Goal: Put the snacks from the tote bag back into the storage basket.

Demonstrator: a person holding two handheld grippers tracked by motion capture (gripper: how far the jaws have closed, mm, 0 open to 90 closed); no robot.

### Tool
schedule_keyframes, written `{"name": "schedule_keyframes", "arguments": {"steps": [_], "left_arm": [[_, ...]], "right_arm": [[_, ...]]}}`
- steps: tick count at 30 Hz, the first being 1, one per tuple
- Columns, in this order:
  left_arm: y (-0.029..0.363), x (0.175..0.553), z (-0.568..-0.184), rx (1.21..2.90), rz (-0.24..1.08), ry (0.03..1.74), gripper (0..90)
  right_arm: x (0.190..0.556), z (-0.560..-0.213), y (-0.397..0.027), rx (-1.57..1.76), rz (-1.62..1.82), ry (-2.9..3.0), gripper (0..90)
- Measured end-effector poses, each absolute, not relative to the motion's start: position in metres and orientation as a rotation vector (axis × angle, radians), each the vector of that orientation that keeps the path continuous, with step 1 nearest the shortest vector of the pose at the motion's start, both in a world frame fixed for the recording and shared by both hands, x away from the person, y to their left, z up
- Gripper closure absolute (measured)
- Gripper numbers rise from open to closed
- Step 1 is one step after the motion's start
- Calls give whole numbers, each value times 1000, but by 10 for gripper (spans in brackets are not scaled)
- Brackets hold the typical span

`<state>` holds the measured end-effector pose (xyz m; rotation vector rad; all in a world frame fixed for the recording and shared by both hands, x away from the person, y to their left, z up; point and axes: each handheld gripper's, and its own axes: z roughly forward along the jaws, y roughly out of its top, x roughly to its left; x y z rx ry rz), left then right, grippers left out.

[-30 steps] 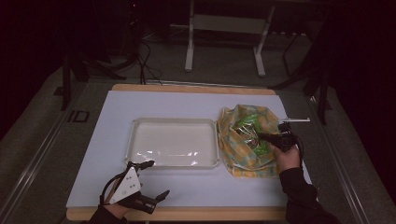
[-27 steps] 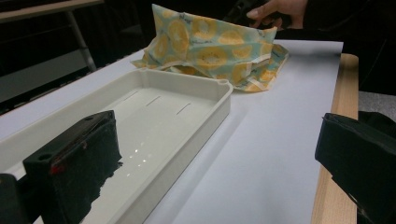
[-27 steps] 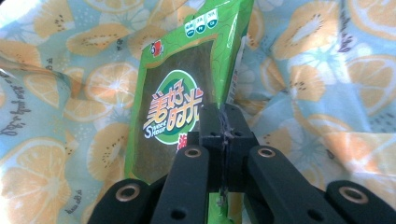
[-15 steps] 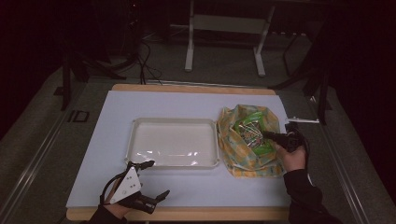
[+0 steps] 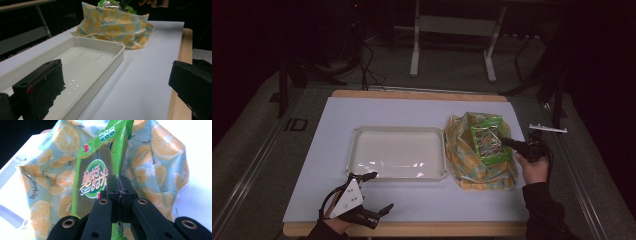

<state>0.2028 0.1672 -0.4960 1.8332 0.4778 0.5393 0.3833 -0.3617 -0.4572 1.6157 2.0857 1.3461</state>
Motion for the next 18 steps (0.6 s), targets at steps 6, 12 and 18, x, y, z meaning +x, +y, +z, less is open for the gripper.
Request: {"name": "schedule_keyframes", "arguments": {"steps": [6,12,18], "left_arm": [[167,203,-496,1835,540,476,4],[167,203,-496,1834,540,479,4],[167,203,-496,1837,541,477,4]], "right_arm": [[379,-452,-368,1618,1368,2059,891],[375,-449,-373,1627,1378,2038,892],[371,-442,-380,1634,1398,2003,892]]}}
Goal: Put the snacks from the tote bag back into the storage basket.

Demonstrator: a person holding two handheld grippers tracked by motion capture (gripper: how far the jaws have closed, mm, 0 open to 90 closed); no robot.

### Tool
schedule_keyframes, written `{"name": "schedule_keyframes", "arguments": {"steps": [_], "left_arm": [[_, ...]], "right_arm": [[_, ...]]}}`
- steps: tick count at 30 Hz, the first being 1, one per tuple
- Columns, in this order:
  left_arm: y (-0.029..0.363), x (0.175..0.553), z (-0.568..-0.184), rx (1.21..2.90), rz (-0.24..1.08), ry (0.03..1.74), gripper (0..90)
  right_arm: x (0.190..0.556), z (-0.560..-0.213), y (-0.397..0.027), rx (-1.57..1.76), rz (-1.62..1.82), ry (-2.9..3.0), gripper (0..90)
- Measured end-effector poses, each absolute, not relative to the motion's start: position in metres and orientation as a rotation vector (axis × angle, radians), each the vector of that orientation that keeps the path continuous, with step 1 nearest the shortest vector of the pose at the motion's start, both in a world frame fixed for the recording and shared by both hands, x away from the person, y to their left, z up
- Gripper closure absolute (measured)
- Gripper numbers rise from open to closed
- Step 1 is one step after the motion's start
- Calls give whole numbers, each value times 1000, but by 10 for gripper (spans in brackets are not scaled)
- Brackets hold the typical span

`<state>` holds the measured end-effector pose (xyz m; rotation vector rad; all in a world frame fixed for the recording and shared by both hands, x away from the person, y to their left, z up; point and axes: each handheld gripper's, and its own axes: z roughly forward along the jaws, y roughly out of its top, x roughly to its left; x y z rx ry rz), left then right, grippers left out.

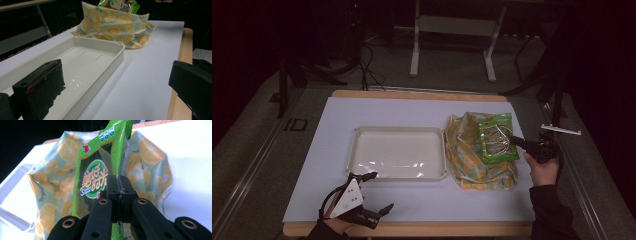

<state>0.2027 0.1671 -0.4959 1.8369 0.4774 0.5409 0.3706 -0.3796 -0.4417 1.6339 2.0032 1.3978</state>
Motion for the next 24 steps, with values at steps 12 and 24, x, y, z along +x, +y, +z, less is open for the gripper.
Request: {"name": "schedule_keyframes", "arguments": {"steps": [12,24], "left_arm": [[167,203,-496,1836,543,478,4],[167,203,-496,1828,543,474,4]], "right_arm": [[360,-424,-398,1659,1434,1923,891],[351,-418,-404,1683,1481,1871,891]]}}
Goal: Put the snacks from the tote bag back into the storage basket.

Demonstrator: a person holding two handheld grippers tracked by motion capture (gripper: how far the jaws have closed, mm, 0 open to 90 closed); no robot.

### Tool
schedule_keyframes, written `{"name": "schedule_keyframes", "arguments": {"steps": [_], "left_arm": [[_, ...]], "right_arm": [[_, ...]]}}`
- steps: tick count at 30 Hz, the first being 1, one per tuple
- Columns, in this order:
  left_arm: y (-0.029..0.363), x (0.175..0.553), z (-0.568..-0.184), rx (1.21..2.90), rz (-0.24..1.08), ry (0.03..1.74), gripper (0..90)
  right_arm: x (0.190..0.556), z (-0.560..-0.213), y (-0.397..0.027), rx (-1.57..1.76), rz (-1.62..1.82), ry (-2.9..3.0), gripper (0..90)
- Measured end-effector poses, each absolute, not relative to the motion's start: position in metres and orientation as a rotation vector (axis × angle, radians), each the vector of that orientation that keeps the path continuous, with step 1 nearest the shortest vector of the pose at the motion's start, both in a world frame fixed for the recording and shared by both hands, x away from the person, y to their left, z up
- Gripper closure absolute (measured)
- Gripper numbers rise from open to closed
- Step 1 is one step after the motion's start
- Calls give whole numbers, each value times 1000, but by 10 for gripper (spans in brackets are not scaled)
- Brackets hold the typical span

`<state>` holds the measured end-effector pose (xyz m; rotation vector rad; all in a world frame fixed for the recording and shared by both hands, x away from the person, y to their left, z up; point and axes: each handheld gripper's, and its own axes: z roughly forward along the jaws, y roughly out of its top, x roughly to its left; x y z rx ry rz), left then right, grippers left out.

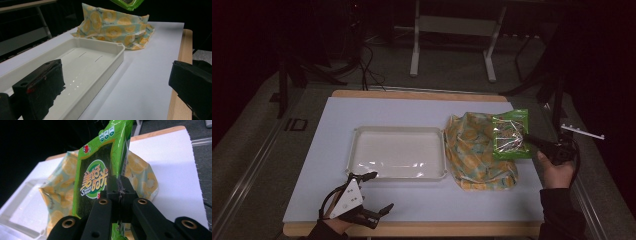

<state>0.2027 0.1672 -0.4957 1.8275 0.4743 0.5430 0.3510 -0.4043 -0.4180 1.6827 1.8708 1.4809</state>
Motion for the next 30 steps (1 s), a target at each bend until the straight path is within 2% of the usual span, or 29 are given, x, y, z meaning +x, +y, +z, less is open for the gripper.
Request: {"name": "schedule_keyframes", "arguments": {"steps": [30], "left_arm": [[166,202,-495,1826,550,474,4]], "right_arm": [[341,-378,-384,1601,1573,1835,891]]}}
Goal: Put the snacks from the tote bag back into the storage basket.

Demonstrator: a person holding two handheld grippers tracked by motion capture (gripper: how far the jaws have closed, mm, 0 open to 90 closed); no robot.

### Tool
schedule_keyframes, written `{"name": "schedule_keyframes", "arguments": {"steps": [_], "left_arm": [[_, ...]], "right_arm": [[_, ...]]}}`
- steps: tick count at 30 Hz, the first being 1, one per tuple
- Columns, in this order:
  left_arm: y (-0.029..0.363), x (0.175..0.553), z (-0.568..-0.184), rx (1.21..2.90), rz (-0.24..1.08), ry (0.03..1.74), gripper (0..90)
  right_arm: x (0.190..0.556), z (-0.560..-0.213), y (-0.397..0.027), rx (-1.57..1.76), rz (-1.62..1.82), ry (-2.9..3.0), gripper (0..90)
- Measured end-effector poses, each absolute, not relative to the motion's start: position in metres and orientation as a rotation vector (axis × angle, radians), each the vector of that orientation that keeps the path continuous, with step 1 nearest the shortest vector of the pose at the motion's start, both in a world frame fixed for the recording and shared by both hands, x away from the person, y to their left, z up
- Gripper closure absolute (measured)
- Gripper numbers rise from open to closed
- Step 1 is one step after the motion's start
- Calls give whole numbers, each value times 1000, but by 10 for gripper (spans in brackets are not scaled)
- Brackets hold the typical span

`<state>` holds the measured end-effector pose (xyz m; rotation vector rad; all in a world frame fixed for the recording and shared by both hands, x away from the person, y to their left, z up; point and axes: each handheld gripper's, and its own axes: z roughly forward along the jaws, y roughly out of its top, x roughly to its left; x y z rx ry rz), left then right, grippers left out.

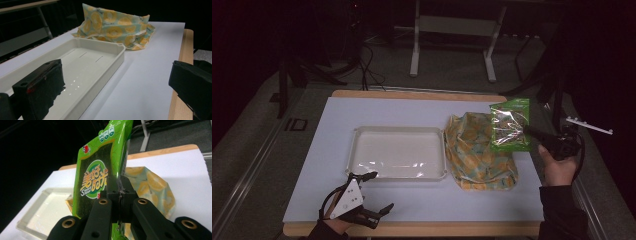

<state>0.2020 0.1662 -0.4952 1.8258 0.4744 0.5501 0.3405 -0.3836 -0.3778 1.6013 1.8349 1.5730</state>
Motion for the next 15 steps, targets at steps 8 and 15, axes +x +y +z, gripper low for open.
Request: {"name": "schedule_keyframes", "arguments": {"steps": [8,15], "left_arm": [[166,203,-495,1823,554,482,4],[167,202,-494,1817,561,482,4]], "right_arm": [[344,-368,-371,1572,1582,1852,891],[346,-363,-355,1544,1594,1867,891]]}}
